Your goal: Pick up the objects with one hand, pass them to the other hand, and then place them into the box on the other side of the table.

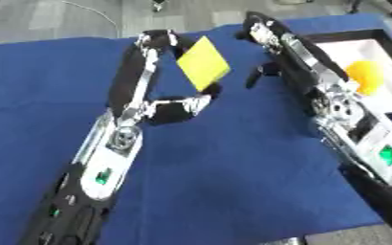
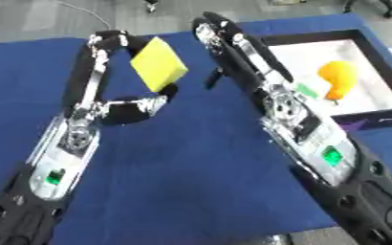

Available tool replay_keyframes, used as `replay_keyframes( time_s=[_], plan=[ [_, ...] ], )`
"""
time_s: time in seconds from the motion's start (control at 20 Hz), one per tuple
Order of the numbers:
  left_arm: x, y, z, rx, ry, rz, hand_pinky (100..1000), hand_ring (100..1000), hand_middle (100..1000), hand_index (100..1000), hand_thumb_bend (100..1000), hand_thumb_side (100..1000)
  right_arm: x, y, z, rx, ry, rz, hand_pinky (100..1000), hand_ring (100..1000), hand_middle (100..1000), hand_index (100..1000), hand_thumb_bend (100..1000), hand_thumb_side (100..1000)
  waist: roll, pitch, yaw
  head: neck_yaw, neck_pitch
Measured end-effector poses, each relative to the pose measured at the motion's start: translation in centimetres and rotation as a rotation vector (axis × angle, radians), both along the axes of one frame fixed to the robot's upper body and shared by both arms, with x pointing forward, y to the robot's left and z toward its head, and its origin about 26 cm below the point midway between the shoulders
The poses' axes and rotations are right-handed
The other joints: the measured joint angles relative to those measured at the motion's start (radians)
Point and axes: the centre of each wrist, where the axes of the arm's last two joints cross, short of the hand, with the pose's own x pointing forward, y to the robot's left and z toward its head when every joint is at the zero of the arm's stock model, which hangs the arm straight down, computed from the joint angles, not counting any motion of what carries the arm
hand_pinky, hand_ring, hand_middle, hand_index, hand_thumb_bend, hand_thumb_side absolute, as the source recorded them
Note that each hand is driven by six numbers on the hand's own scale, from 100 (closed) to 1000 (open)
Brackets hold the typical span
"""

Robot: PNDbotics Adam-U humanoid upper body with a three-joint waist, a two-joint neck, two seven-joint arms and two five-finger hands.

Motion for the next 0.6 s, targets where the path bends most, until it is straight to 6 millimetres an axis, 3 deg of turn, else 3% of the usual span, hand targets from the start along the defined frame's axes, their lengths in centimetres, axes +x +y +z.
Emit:
replay_keyframes(
  time_s=[0.6],
  plan=[
    [-0.20, -0.58, 0.36, 0.016, -0.036, -0.011, 729, 524, 354, 591, 312, 159, -0.12, 0.22, -0.24, -0.045, 0.049, 0.033, 402, 1000, 821, 1000, 100, 1000, -0.003, 0.000, 0.002, 0.000, 0.000]
  ],
)
